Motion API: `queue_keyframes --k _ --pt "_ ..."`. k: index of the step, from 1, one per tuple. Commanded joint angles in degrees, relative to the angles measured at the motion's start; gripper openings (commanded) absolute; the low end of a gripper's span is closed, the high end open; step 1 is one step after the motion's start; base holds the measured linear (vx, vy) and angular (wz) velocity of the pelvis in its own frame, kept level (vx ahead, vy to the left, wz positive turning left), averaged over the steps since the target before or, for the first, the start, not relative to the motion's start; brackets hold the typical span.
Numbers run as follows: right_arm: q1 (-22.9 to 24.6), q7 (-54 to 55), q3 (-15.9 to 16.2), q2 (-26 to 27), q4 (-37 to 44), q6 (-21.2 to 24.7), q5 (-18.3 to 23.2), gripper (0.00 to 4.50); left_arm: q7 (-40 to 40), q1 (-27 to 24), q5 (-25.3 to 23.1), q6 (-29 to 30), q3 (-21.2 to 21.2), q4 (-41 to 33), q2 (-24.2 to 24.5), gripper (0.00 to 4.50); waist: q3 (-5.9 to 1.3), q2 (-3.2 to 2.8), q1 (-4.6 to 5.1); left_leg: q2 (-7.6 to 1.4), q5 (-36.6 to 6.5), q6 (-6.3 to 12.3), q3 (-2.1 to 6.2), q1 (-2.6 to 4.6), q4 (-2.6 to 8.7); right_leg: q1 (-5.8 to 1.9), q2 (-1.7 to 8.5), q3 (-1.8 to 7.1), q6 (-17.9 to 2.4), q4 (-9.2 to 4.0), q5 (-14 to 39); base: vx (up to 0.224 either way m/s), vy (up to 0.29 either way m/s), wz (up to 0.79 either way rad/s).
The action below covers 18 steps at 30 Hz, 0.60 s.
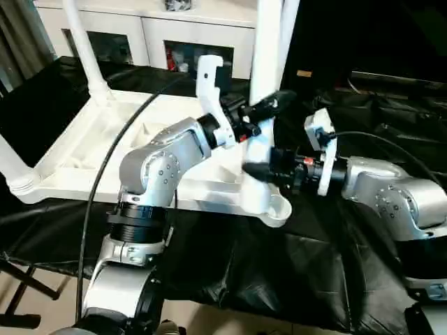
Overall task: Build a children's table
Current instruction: Pick table leg
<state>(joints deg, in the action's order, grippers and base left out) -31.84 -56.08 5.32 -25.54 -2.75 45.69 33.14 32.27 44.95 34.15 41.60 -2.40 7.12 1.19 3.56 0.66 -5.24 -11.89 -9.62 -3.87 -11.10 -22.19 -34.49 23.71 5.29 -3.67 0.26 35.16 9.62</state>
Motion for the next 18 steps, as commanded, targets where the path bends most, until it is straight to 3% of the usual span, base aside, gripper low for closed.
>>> queue_keyframes --k 1,12,18 --pt "-1.02 -1.1 0.42 -0.6 0.32 0.55 0.45 3.0 0.87 0.95 0.52 0.48 0.84 -1.3 0.23 1.84 -4.68 1.23 -0.25 -0.78 -6.39 2.58 0.26 0.82 3.13 -3.49 2.19 1.95 -11.17 -3.83 11.0 0.0 0.0 0.0" --pt "-0.63 -3.78 1.38 -1.02 0.12 1.26 0.92 3.0 2.32 0.91 1.3 1.71 1.89 -1.81 0.18 1.84 -4.81 1.17 -0.32 -0.74 -5.81 2.66 0.28 0.82 3.07 -3.6 2.14 1.94 -11.98 -3.57 9.12 0.0 0.0 0.0" --pt "-0.2 -4.43 1.76 -1.3 0.28 1.89 0.8 2.41 2.69 0.96 1.33 1.7 2.32 -1.83 0.25 1.84 -4.76 1.21 -0.32 -0.76 -6.02 2.51 0.29 0.84 3.09 -3.6 2.15 1.96 -11.82 -3.63 9.76 0.0 0.0 0.0"
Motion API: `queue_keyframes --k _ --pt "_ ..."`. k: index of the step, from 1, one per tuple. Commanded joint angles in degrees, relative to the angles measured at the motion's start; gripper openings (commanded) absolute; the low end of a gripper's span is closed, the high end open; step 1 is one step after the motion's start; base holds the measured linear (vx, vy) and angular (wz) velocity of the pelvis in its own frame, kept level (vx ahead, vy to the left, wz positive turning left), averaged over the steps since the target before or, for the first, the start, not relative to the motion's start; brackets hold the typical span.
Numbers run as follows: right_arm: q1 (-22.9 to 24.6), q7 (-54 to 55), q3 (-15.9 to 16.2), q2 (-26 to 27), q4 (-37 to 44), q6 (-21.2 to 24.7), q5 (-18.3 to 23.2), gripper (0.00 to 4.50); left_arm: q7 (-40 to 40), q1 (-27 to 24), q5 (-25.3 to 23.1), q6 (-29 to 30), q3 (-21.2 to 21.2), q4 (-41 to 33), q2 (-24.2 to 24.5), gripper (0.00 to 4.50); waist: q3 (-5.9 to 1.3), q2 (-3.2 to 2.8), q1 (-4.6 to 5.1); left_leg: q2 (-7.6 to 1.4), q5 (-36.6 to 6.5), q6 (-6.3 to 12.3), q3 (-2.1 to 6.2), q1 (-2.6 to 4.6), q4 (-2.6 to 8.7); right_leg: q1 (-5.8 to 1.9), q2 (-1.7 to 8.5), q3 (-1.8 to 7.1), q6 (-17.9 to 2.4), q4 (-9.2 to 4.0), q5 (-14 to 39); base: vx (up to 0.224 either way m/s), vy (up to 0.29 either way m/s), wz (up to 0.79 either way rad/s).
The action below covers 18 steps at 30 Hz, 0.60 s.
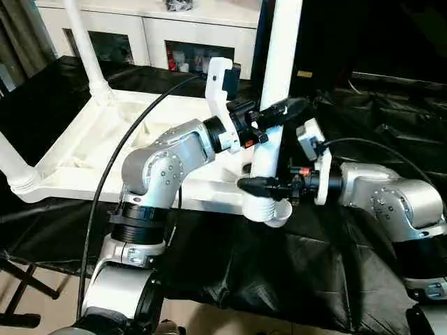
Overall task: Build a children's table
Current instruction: Pick table leg
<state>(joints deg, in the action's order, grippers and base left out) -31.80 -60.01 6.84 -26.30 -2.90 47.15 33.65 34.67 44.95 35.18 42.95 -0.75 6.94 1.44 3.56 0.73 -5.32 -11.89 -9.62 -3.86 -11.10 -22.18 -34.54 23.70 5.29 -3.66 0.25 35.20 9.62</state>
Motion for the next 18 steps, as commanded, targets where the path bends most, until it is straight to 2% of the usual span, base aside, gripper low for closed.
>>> queue_keyframes --k 1,5,10,11,13,18 --pt "-0.24 -0.51 0.24 -0.55 0.44 0.45 0.29 2.41 0.28 0.96 0.31 0.34 0.67 -1.65 0.01 1.84 -4.76 1.12 -0.26 -0.76 -6.11 2.45 0.29 0.83 3.14 -3.61 2.18 1.95 -11.75 -3.68 9.93 0.0 0.0 0.0" --pt "0.05 -1.02 0.53 -0.77 0.45 0.64 0.26 2.03 0.5 0.88 0.43 0.28 0.85 -1.72 0.07 1.84 -4.77 1.16 -0.26 -0.78 -6.1 2.4 0.3 0.8 3.12 -3.6 2.19 1.94 -11.62 -3.69 10.17 0.0 0.0 0.0" --pt "0.31 -1.19 0.61 -0.74 0.56 0.71 0.24 1.93 0.14 0.83 0.08 0.47 1.06 -1.9 0.06 1.84 -4.78 1.1 -0.26 -0.76 -6.16 2.34 0.31 0.82 3.1 -3.59 2.19 1.93 -11.47 -3.73 10.44 0.0 0.0 0.0" --pt "0.36 -1.2 0.64 -0.71 0.58 0.7 0.22 1.93 -0.43 0.83 -0.11 0.64 1.02 -1.91 0.0 2.19 -4.76 1.14 -0.25 -0.74 -6.13 2.36 0.29 0.81 3.11 -3.58 2.13 1.93 -11.51 -3.71 10.24 0.0 0.0 0.0" --pt "0.44 -1.17 0.65 -0.7 0.63 0.67 0.25 1.93 -0.66 0.96 0.65 1.22 0.49 -1.66 -0.35 2.54 -4.79 1.14 -0.26 -0.72 -5.92 2.44 0.29 0.78 3.07 -3.61 2.14 1.93 -11.62 -3.69 9.9 0.0 0.0 0.0" --pt "0.84 -0.26 0.23 0.02 0.74 0.3 0.35 1.92 1.02 0.38 2.42 -0.52 -0.09 -3.5 -0.98 2.88 -4.82 1.06 -0.28 -0.76 -6.01 2.47 0.33 0.74 3.08 -3.68 2.18 1.89 -12.14 -3.63 9.32 0.0 0.0 0.0"
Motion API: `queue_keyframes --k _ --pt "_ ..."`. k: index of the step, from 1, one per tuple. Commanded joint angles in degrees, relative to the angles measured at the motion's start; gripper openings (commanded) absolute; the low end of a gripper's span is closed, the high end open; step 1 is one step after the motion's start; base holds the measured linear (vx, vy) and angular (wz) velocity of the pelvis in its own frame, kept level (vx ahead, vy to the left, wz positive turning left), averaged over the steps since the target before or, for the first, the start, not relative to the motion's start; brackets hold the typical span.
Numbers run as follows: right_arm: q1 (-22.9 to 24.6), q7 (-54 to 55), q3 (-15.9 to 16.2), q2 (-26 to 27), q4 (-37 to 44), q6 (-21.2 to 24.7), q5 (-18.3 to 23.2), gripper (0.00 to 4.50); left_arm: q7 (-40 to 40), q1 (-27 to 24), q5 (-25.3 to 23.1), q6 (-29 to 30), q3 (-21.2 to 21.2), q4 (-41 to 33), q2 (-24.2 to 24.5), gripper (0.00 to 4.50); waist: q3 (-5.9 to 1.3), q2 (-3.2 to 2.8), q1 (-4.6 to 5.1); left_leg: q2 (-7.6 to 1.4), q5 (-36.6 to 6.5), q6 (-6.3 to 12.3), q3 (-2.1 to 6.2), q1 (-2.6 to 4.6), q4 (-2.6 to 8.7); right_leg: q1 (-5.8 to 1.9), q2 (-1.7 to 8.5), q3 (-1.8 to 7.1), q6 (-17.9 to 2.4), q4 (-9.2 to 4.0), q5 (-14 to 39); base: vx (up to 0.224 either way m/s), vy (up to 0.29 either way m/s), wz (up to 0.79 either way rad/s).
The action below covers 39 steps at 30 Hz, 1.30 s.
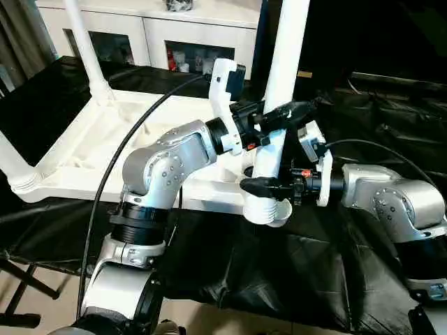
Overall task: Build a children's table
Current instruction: Pick table leg
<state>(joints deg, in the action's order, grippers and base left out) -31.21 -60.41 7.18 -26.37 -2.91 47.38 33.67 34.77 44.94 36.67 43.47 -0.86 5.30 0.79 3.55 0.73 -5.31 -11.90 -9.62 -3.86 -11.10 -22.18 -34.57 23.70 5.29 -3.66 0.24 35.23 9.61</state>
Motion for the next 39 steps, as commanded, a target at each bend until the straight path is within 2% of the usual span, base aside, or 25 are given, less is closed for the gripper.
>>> queue_keyframes --k 1,4,6,7,10,12,13,16,17,18,19,20,21,23,24,25,26,28,30,31,32,33,34,36,39 --pt "0.63 0.76 -0.45 0.57 0.9 -0.12 0.44 1.92 1.95 0.07 2.29 -2.04 -0.52 -3.33 -0.96 2.88 -4.8 0.95 -0.28 -0.75 -6.09 2.51 0.34 0.73 3.11 -3.66 2.18 1.9 -12.15 -3.67 9.29 0.0 0.0 0.0" --pt "1.35 2.28 -1.44 1.79 0.86 -1.19 0.45 1.91 1.14 0.27 4.79 -3.48 -3.09 -4.5 -2.77 2.97 -4.81 0.98 -0.31 -0.77 -6.31 2.59 0.27 0.74 3.08 -3.62 2.22 1.92 -12.7 -3.73 8.99 0.0 0.0 0.0" --pt "2.0 4.16 -2.9 3.29 0.61 -2.43 0.61 1.9 0.28 0.6 4.01 -6.53 -4.35 -4.57 -3.2 2.97 -4.75 0.96 -0.26 -0.77 -6.91 2.45 0.34 0.77 3.17 -3.58 2.17 1.86 -12.22 -3.86 10.06 0.0 0.0 0.0" --pt "2.29 5.38 -3.8 4.25 0.45 -3.69 0.5 1.89 -0.75 0.82 3.55 -7.94 -5.28 -4.26 -3.42 2.97 -4.72 0.68 -0.31 -0.8 -7.32 2.11 0.42 0.85 3.24 -3.57 2.2 1.83 -11.84 -3.94 10.84 0.0 0.0 0.0" --pt "2.54 7.33 -5.19 5.45 -0.13 -4.97 0.34 1.89 -0.59 1.34 4.17 -8.87 -6.75 -3.63 -3.07 2.97 -4.67 0.6 -0.09 -0.65 -8.25 1.34 0.35 0.86 3.31 -3.45 2.12 1.82 -11.07 -4.2 12.18 0.0 0.0 0.0" --pt "2.84 12.39 -7.65 7.85 -1.91 -9.83 -1.69 1.89 0.8 2.62 6.6 -9.44 -10.16 -1.71 -1.58 2.97 -4.74 0.59 -0.07 -0.63 -8.48 0.7 0.41 0.94 3.35 -3.36 2.18 1.75 -10.57 -4.16 13.04 0.0 0.0 0.0" --pt "3.27 15.6 -8.45 8.51 -2.63 -12.36 -3.59 1.89 2.48 3.01 6.3 -9.63 -11.06 0.03 0.83 2.97 -4.64 0.31 -0.01 -0.54 -8.79 0.43 0.37 0.96 3.39 -3.24 2.06 1.76 -10.32 -4.22 13.51 0.0 0.0 0.0" --pt "3.56 17.57 -8.82 8.82 -2.98 -13.91 -4.87 1.89 3.51 3.18 5.83 -9.76 -11.46 1.16 2.46 2.97 -4.61 0.27 0.19 -0.45 -9.11 -0.4 0.43 1.12 3.57 -3.19 1.84 1.74 -8.9 -4.29 14.42 0.0 0.0 0.0" --pt "4.68 20.11 -8.73 8.74 -3.3 -17.06 -7.54 1.89 9.79 1.29 0.04 -12.68 -6.73 3.72 8.04 2.97 -4.73 -0.01 0.15 -0.46 -8.97 -0.38 0.46 1.11 3.52 -3.35 1.88 1.74 -9.39 -4.13 13.13 0.0 0.0 0.0" --pt "5.28 21.06 -8.58 8.7 -3.22 -18.51 -8.7 1.89 12.98 0.12 -3.09 -14.71 -3.86 5.05 10.55 2.97 -4.64 -0.07 -0.04 -0.44 -8.64 -0.04 0.61 1.14 3.69 -3.07 2.05 1.7 -8.6 -4.71 14.09 0.0 0.0 0.0" --pt "5.85 21.78 -8.35 8.64 -2.97 -19.92 -9.87 1.89 15.67 -0.99 -6.16 -16.97 -0.96 6.21 12.63 2.97 -4.69 -0.08 0.44 -0.48 -8.95 -0.3 0.54 1.22 3.89 -3.03 1.71 1.81 -7.3 -4.32 14.63 0.0 0.0 0.0" --pt "6.16 22.17 -8.22 8.61 -2.84 -20.68 -10.51 1.89 17.13 -1.59 -7.82 -18.19 0.6 6.84 13.76 2.97 -4.7 -0.08 0.25 -0.44 -8.52 -0.19 0.78 1.18 3.91 -3.04 1.85 1.77 -6.73 -4.51 14.54 0.0 0.0 0.0" --pt "7.3 24.05 -7.77 8.35 -1.81 -22.2 -12.68 1.89 23.07 -3.96 -13.86 -23.86 6.87 9.87 17.42 2.97 -4.81 -0.24 0.42 -0.49 -8.33 -0.76 0.56 1.34 3.85 -3.11 1.76 1.96 -7.31 -3.96 12.43 0.0 0.0 0.0" --pt "7.74 25.24 -7.77 8.3 -1.23 -22.39 -13.56 1.89 25.21 -4.71 -15.94 -25.82 9.26 11.59 18.55 2.97 -4.97 -0.43 0.52 -0.51 -7.6 -0.82 0.57 1.27 3.88 -3.14 1.79 2.06 -7.68 -3.77 10.81 0.0 0.0 0.0" --pt "8.12 26.13 -7.81 8.33 -0.78 -22.46 -14.14 1.89 26.91 -5.08 -18.04 -28.12 11.52 13.48 19.52 2.97 -5.07 -0.82 0.4 -0.62 -8.04 -1.17 0.48 1.58 3.83 -2.97 1.86 2.11 -9.41 -3.51 8.51 0.0 0.0 0.0" --pt "9.09 27.57 -7.86 8.71 0.11 -22.8 -14.93 1.89 30.27 -5.2 -21.97 -33.01 15.66 18.41 20.99 2.97 -5.02 -0.95 0.29 -0.57 -7.94 -0.91 0.6 1.45 3.92 -3.04 1.88 2.09 -9.5 -3.78 8.32 0.0 0.0 0.0" --pt "9.09 27.57 -7.86 8.71 0.11 -22.8 -14.93 1.89 30.27 -5.2 -21.97 -33.01 15.66 18.41 20.99 2.97 -4.97 -0.84 0.38 -0.53 -8.95 -1.11 0.52 1.43 4.02 -3.11 1.87 2.16 -9.32 -3.67 8.49 0.0 0.0 0.0" --pt "10.22 28.36 -7.72 9.19 1.02 -23.2 -15.31 1.89 33.06 -4.43 -26.06 -38.13 19.64 24.59 21.99 2.97 -4.93 -0.94 0.49 -0.61 -10.33 -1.53 0.59 1.45 4.12 -3.22 2.08 2.15 -9.64 -3.69 8.62 0.0 0.0 0.0" --pt "10.49 28.37 -7.59 9.21 1.16 -23.31 -15.41 1.89 32.95 -4.03 -27.17 -39.47 20.38 26.31 21.99 2.97 -4.93 -0.93 0.48 -0.64 -11.46 -1.78 0.59 1.51 4.16 -3.23 2.21 2.19 -10.01 -3.69 9.31 0.0 0.0 0.0" --pt "10.82 28.38 -7.43 9.24 1.34 -23.46 -15.54 1.89 32.83 -3.55 -28.53 -41.13 21.3 28.44 22.0 2.97 -4.78 -1.19 0.57 -0.57 -12.36 -1.82 0.56 1.55 4.19 -3.04 2.1 2.19 -10.13 -4.08 10.05 0.0 0.0 0.0" --pt "11.63 28.55 -7.03 9.18 1.63 -24.26 -16.14 1.89 33.43 -2.19 -32.2 -45.93 23.1 34.24 21.73 2.97 -4.79 -1.38 0.65 -0.5 -13.28 -1.91 0.68 1.51 4.21 -3.22 2.17 2.16 -10.09 -4.22 10.91 0.0 0.0 0.0" --pt "11.69 28.56 -7.01 9.18 1.66 -24.31 -16.17 1.89 33.53 -2.08 -32.44 -46.28 23.23 34.69 21.7 2.97 -4.72 -1.17 0.68 -0.4 -13.81 -1.88 0.53 1.62 4.18 -3.09 2.08 2.17 -9.59 -4.54 11.91 0.0 0.0 0.0" --pt "12.09 28.65 -6.9 9.15 1.97 -24.54 -16.39 1.89 33.45 -1.14 -34.15 -48.18 23.95 37.88 21.41 2.69 -4.75 -1.78 0.62 -0.51 -14.26 -2.19 0.8 1.56 4.29 -3.31 2.33 2.18 -9.68 -4.26 12.45 0.0 0.0 0.0" --pt "12.68 28.88 -6.94 9.03 2.7 -24.55 -16.59 1.89 34.57 0.27 -35.8 -50.92 24.91 42.3 21.1 2.61 -4.75 -1.71 0.65 -0.51 -15.35 -2.2 0.71 1.79 4.27 -3.1 2.27 2.2 -9.46 -4.67 13.51 0.0 0.0 0.0" --pt "13.82 29.29 -7.1 8.77 4.27 -23.98 -16.6 1.89 35.55 2.54 -36.84 -53.79 25.63 48.47 20.41 2.44 -4.83 -2.01 0.61 -0.44 -14.85 -1.87 0.81 1.5 4.19 -3.38 2.37 2.18 -10.46 -4.44 12.37 0.0 0.0 0.0"
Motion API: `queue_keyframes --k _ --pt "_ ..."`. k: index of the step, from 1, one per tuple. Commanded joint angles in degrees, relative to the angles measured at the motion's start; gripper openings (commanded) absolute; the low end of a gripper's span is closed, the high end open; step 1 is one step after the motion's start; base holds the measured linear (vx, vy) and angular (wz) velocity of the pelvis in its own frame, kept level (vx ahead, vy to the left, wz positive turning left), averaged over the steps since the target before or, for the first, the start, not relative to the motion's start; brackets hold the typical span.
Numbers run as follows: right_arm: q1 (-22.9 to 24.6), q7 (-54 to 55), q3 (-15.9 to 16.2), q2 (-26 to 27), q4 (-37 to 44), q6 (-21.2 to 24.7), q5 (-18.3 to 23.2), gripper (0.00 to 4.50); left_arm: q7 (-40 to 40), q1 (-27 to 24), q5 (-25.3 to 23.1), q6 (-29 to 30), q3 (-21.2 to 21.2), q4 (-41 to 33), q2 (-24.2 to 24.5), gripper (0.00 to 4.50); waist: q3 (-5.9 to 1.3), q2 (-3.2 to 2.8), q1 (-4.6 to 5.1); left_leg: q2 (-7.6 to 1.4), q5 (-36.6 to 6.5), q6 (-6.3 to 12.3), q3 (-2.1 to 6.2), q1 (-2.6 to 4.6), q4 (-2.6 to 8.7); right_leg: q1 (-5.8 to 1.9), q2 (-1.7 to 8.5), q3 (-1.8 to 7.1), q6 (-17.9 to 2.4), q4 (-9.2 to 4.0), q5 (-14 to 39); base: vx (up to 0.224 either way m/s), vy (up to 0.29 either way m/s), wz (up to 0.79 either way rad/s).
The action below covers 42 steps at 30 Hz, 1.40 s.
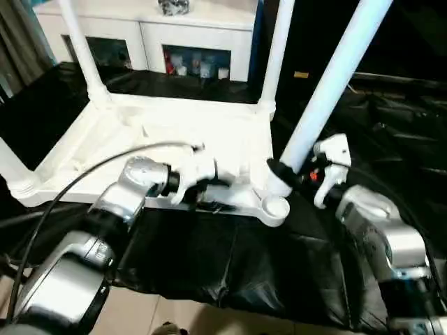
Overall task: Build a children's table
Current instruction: Pick table leg, then insert table leg to table base
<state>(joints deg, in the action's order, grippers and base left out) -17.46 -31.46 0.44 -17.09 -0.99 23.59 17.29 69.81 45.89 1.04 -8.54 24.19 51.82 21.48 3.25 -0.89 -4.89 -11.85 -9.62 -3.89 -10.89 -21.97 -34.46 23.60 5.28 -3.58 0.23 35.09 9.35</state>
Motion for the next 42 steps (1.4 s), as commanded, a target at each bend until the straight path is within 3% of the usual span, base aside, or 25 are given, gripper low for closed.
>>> queue_keyframes --k 1,3,4,5,6,12,18,24,31,36,37,38,42 --pt "0.34 0.38 -0.39 -0.58 2.69 -0.1 -0.24 1.89 0.6 1.9 -1.43 -2.24 0.65 2.81 -0.41 2.29 -4.55 -0.72 0.1 -0.53 -14.8 -1.73 0.6 1.37 4.04 -3.19 2.36 2.06 -10.86 -4.3 12.34 0.0 0.0 0.0" --pt "0.74 0.4 -0.46 -0.58 3.2 0.08 -0.21 1.89 0.37 2.9 -1.99 -3.49 0.2 5.66 -1.11 2.17 -4.57 -0.74 0.12 -0.62 -14.93 -1.6 0.62 1.36 4.06 -3.25 2.36 2.02 -11.53 -4.16 11.83 0.0 0.0 0.0" --pt "1.03 0.43 -0.45 -0.6 3.53 0.11 -0.25 1.89 0.48 3.36 -2.37 -4.38 -0.08 7.15 -1.48 2.1 -4.52 -1.13 0.11 -0.52 -15.21 -1.45 0.62 1.36 3.99 -3.21 2.35 1.99 -11.76 -4.29 12.04 0.0 0.0 0.0" --pt "1.2 0.45 -0.43 -0.61 3.73 0.11 -0.27 1.89 0.56 3.63 -2.62 -4.98 -0.25 8.04 -1.7 1.97 -4.57 -0.82 0.11 -0.62 -15.41 -1.33 0.64 1.4 4.02 -3.35 2.4 2.01 -12.0 -4.26 11.75 0.0 0.0 0.0" --pt "1.46 0.48 -0.44 -0.66 4.07 0.19 -0.18 1.89 0.76 3.98 -2.75 -5.45 -0.58 9.12 -1.98 1.85 -4.58 -1.11 0.07 -0.55 -15.24 -1.24 0.67 1.36 3.98 -3.37 2.4 1.99 -12.15 -4.22 11.5 0.0 0.0 0.0" --pt "2.23 0.8 -0.59 -0.69 5.15 0.8 0.29 1.89 2.83 5.66 -1.78 -7.35 -2.49 14.03 -3.08 1.5 -4.52 -1.05 0.06 -0.54 -14.95 -0.47 0.61 1.37 3.93 -3.37 2.48 1.95 -12.97 -4.39 12.01 0.0 0.0 0.0" --pt "2.29 0.64 -0.61 -0.71 5.11 0.95 0.4 1.89 4.35 6.2 -0.44 -6.91 -4.28 15.44 -3.72 0.95 -4.48 -1.03 -0.01 -0.58 -14.72 -0.01 0.58 1.32 3.92 -3.35 2.57 1.94 -12.98 -4.41 13.25 0.0 0.0 0.0" --pt "2.21 0.46 -0.27 -0.92 5.24 1.23 0.45 1.89 4.24 6.39 -2.96 -8.8 -4.22 17.83 -3.87 0.37 -4.5 -1.0 0.07 -0.66 -14.73 0.02 0.66 1.3 4.01 -3.38 2.6 1.94 -12.5 -4.5 13.55 0.0 0.0 0.0" --pt "1.96 0.13 -0.13 -1.12 5.17 1.47 0.55 1.89 4.58 6.34 -4.15 -9.07 -4.2 18.75 -3.81 0.0 -4.48 -0.8 0.15 -0.69 -14.29 0.36 0.62 1.23 4.03 -3.39 2.6 1.96 -12.91 -4.39 12.64 0.0 0.0 0.0" --pt "1.28 -0.43 -0.25 -1.42 4.49 1.6 0.74 1.89 4.9 6.24 -6.77 -10.65 -2.88 19.14 -3.22 0.0 -4.44 -0.88 0.29 -0.7 -14.18 0.5 0.64 1.19 4.06 -3.43 2.65 1.95 -12.7 -4.46 13.08 0.0 0.0 0.0" --pt "1.18 -0.51 -0.29 -1.46 4.39 1.63 0.79 1.89 4.81 6.17 -7.17 -10.83 -2.68 19.16 -3.12 0.0 -4.38 -0.85 0.38 -0.67 -14.51 0.5 0.63 1.21 4.07 -3.42 2.65 1.95 -12.58 -4.56 13.79 0.0 0.0 0.0" --pt "0.92 -0.61 -0.27 -1.48 4.15 1.69 0.81 1.89 5.03 6.11 -7.52 -10.76 -2.61 19.21 -2.99 0.0 -4.35 -0.45 0.37 -0.67 -14.5 0.63 0.61 1.24 4.06 -3.4 2.72 1.95 -12.41 -4.56 14.75 0.0 0.0 0.0" --pt "-0.38 -1.48 -0.17 -1.81 2.96 1.8 0.94 1.89 5.23 5.83 -9.32 -6.26 -1.3 18.67 -2.21 0.0 -4.11 -0.48 0.62 -0.65 -15.39 0.49 0.63 1.3 4.16 -3.22 2.8 1.91 -11.45 -4.96 18.7 0.0 0.0 0.0"
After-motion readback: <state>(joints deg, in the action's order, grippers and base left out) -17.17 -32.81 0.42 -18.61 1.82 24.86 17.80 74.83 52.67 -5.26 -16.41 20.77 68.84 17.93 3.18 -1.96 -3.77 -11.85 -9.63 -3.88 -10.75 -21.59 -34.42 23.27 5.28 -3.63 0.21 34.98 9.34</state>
